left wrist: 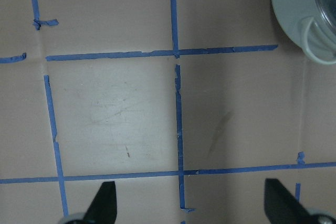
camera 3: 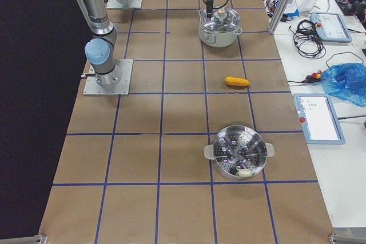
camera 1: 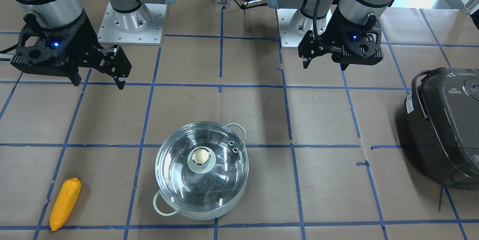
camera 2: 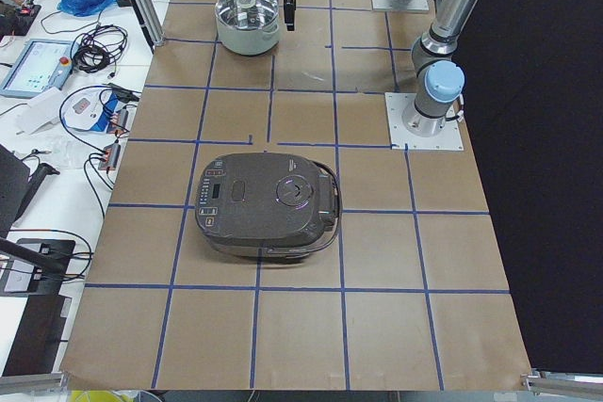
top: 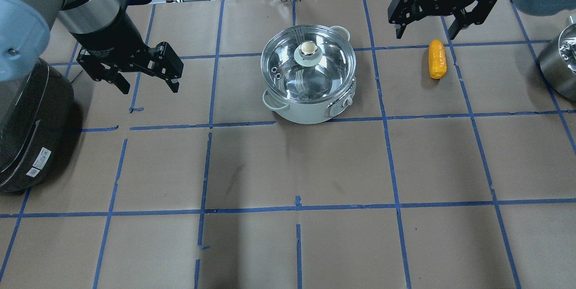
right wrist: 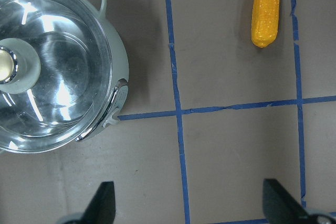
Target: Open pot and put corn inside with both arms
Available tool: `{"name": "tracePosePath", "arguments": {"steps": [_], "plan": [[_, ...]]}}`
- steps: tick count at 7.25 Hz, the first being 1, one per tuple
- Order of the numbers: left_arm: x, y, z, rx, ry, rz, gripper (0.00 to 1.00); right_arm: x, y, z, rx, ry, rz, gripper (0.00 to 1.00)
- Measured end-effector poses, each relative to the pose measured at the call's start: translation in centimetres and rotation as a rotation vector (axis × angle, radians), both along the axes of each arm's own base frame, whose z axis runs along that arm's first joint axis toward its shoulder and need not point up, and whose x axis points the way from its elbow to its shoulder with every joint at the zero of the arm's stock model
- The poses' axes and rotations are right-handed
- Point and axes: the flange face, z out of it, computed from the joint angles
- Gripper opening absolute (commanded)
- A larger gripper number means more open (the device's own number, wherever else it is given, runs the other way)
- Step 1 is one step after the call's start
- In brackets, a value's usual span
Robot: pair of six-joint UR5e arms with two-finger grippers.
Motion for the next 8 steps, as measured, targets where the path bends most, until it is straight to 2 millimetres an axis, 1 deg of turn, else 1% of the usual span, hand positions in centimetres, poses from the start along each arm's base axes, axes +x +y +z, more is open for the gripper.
{"name": "tracePosePath", "arguments": {"steps": [3,4,5,6,7,8], "plan": [[0.0,-0.1,-0.2,0.005,-0.002,0.013,1.00,0.1,0.1,-0.2,0.003,-0.005,0.001,1.00],[0.0,-0.4,-0.4,0.000,-0.002,0.013,1.00,0.1,0.0,-0.3,0.005,-0.004,0.002,1.00],[-0.1,-1.1,-0.8,-0.015,0.001,0.013,1.00,0.1,-0.4,-0.3,0.003,-0.005,0.001,1.00],[-1.0,-2.5,-1.4,-0.043,0.005,0.015,1.00,-0.3,-1.8,-0.7,0.005,-0.005,-0.002,1.00],[-3.5,-4.0,-2.2,-0.080,0.008,0.006,1.00,-1.3,-4.6,-2.3,0.026,0.002,-0.015,1.00],[-6.9,-5.4,-2.7,-0.106,0.008,-0.012,1.00,-3.5,-8.3,-5.2,0.065,0.007,-0.041,1.00]]}}
